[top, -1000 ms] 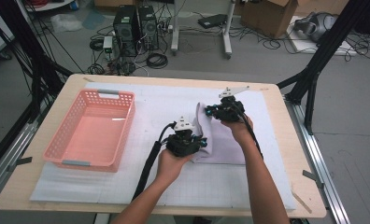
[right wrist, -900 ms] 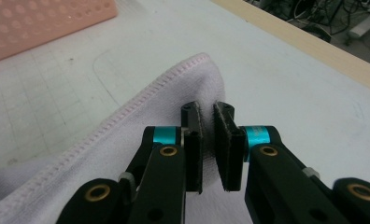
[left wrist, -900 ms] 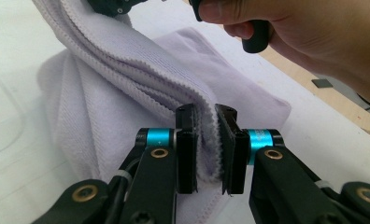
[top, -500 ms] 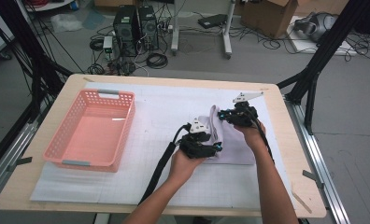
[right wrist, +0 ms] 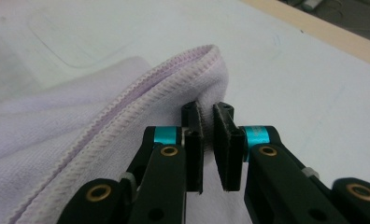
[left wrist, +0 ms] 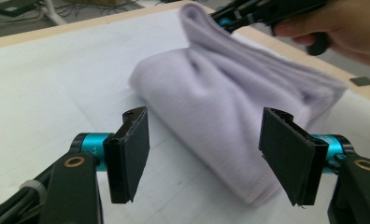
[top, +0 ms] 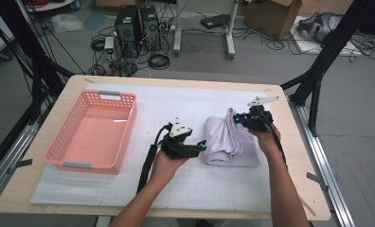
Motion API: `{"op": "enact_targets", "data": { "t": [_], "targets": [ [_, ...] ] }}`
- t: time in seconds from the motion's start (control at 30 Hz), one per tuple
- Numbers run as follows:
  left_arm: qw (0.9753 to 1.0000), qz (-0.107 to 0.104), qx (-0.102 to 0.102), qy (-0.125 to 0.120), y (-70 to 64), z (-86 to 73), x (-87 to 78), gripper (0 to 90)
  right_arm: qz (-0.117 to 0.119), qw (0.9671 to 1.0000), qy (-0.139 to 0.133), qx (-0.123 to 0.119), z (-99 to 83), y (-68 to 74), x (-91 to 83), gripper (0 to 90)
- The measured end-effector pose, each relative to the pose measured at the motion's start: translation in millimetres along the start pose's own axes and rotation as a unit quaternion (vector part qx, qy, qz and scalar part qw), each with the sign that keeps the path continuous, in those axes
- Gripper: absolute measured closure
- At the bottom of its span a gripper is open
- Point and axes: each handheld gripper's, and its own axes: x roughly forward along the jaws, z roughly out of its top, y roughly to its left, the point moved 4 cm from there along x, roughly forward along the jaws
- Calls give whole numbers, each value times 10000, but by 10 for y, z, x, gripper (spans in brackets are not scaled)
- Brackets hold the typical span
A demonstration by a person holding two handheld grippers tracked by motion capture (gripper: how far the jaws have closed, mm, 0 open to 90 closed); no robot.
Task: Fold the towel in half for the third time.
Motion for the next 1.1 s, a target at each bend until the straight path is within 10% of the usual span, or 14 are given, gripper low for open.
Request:
{"op": "enact_targets", "data": {
  "t": [0.5, 0.73, 0.9, 1.0, 1.1],
  "targets": [
    [9995, 291, -44, 134, 368, -338, -218, 330, -519, 9951, -93, 842, -380, -102, -500, 564],
    [9997, 249, -62, -9, 405, -334, -255, 325, -314, 9975, -186, 600, -561, 214, -718, 582],
    [9998, 200, -25, -55, 397, -329, -261, 324, 70, 9959, -176, 885, -759, 485, -675, 493],
    [9998, 149, -38, -90, 390, -330, -261, 324, -41, 9954, -87, 950, -878, 556, -595, 536],
    [9998, 120, -36, -159, 390, -328, -278, 324, 98, 9937, -18, 1113, -981, 550, -545, 797]
  ]
}}
